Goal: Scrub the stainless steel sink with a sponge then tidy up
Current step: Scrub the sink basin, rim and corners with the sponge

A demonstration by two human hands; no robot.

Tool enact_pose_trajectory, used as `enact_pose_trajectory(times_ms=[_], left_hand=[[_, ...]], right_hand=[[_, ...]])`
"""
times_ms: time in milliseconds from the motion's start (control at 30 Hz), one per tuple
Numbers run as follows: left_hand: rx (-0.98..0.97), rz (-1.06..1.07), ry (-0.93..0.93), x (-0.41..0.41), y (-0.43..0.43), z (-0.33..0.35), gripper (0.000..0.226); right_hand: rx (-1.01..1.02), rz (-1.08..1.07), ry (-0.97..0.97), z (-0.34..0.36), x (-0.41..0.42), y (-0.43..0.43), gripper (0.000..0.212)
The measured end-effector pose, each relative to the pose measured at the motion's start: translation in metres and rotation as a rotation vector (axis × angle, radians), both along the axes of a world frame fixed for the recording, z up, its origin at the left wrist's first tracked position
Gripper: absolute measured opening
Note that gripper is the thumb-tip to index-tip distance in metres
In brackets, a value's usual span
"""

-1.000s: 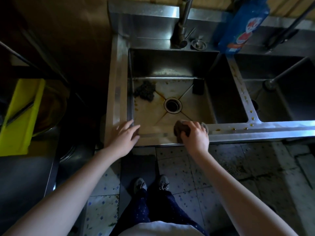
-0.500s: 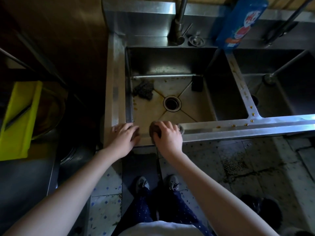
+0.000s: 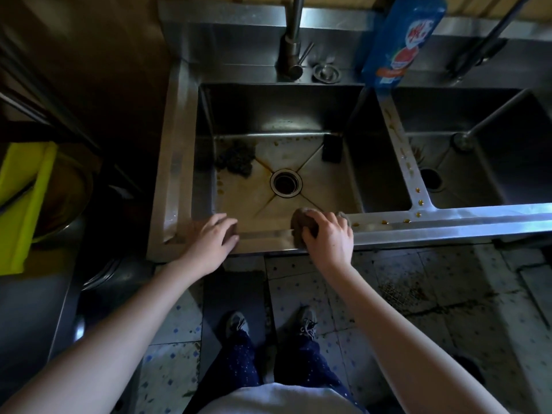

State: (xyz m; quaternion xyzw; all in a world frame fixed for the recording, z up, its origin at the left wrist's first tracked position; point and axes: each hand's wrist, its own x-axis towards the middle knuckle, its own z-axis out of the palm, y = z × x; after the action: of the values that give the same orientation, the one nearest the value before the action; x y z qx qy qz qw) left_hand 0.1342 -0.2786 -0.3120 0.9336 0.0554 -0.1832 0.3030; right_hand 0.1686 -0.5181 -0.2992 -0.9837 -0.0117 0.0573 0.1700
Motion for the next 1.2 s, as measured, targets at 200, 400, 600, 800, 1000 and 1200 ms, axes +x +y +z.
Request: enact_pose_trajectory(times_ms=[200, 400, 600, 800, 1000, 1200], left_hand=[[0.065, 0.009, -0.011, 0.003, -0.022, 0.001, 0.042], [0.091, 0.055, -0.013, -0.003, -0.024, 0.003, 0.042], [0.083, 0.098, -0.032, -0.010, -0.005, 0.010, 0.043], [0.119, 0.096, -0.081, -0.017, 0.029, 0.016, 0.041], [0.226, 0.065, -0.131, -0.022, 0.061, 0.015, 0.040], [0.184, 0.048, -0.127, -0.018, 0.064, 0.011, 0.039]], right_hand=[[0.037, -0.083, 0.044, 0.000, 0.016, -0.056, 0.041], [0.067, -0.066, 0.056, -0.003, 0.016, -0.041, 0.039], [0.067, 0.134, 0.056, -0.001, 0.003, 0.018, 0.036], [0.056, 0.338, 0.055, -0.007, -0.008, 0.089, 0.037], [0.036, 0.490, 0.055, -0.012, -0.008, 0.137, 0.039], [0.057, 0.459, 0.083, -0.012, -0.004, 0.131, 0.040]])
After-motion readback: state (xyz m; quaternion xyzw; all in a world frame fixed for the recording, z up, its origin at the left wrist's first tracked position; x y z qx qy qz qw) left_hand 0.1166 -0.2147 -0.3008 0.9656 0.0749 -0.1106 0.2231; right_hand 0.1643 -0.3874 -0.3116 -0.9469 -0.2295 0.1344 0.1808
